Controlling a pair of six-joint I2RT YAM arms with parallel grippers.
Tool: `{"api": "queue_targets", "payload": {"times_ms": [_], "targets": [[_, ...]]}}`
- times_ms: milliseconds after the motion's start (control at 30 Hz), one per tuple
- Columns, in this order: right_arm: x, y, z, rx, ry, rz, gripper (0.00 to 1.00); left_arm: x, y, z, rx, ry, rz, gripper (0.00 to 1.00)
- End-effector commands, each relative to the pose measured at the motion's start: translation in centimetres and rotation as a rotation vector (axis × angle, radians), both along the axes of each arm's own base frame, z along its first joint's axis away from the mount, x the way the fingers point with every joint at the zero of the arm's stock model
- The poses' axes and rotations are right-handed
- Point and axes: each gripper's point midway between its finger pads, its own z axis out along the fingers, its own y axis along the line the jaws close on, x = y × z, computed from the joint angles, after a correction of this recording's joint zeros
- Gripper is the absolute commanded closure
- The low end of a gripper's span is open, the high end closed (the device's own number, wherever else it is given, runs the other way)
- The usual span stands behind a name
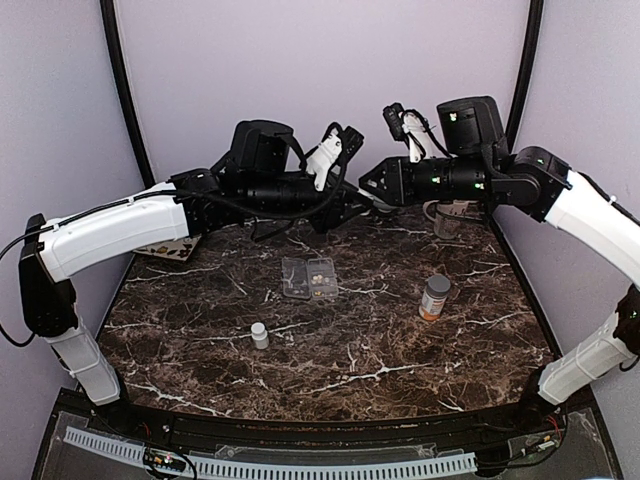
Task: Sort the pills into containers
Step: Screw the lid of the pill bottle onto the pill bottle.
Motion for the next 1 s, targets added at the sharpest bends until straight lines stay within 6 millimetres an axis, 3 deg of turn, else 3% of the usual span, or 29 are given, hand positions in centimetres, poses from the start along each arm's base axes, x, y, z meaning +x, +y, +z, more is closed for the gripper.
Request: {"api": "queue_targets", "payload": {"times_ms": [0, 400, 800, 967], "targets": [[-1.2, 1.0, 1.0, 0.033, -0.010, 0.079, 0.91, -1.2, -0.1, 3.5, -0.082, -0.027, -0.051, 1.00], [-4.1, 0.3, 0.9, 0.063, -0.024, 0.209, 0.98, -1.7, 1.0, 5.7, -0.203, 0.082, -0.163, 1.00], [-6.2, -1.6, 0.8, 0.094, -0.032, 0.321, 0.99, -5.0, 2.6, 8.2, -0.341, 0.205, -0.521, 1.00], [-6.6, -1.6, 0.4, 0.085, -0.001, 0.360, 0.97, -5.9, 2.3, 8.0, -0.321, 0.238, -0.608, 1.00]]}}
